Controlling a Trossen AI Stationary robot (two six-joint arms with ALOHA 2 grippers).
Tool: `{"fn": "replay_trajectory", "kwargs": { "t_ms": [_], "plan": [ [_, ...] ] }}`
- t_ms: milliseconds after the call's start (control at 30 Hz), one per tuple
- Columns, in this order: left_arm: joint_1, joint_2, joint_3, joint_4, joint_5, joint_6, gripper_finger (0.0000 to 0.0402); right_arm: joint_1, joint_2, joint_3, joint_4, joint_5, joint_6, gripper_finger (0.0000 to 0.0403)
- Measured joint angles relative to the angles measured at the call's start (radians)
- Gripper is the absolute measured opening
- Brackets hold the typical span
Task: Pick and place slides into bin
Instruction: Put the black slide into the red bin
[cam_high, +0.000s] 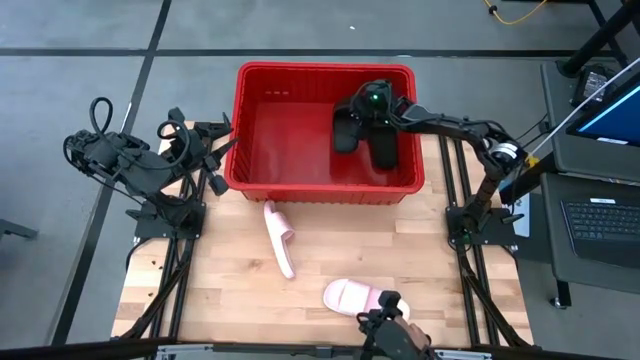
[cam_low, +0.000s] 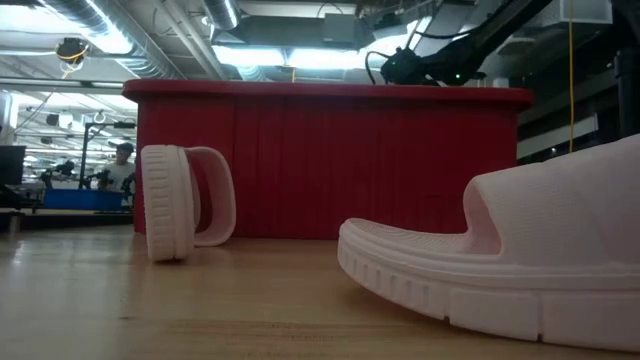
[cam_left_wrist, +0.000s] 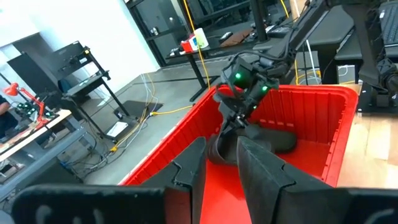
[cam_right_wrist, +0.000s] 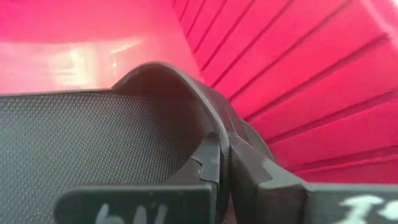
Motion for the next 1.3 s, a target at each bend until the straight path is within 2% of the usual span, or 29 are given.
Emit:
{"fn": "replay_trajectory", "kwargs": {
  "t_ms": [633,933,1300],
  "plan": [
    [0.000,0.000,0.000,0.000,0.001,-0.044,0.0086,-0.031,0.053,0.000,0.018,0.004,-0.083,0.0017],
    [0.000,0.007,0.000,0.000,0.002,-0.045,0.0086,-0.034,0.056,-0.001,0.009,0.002,-0.183,0.0017],
    [0.000,0.011,0.000,0.000,0.003,-0.045,0.0086,-0.032,0.056,-0.002,0.010,-0.024,-0.186,0.0017]
  ]
}}
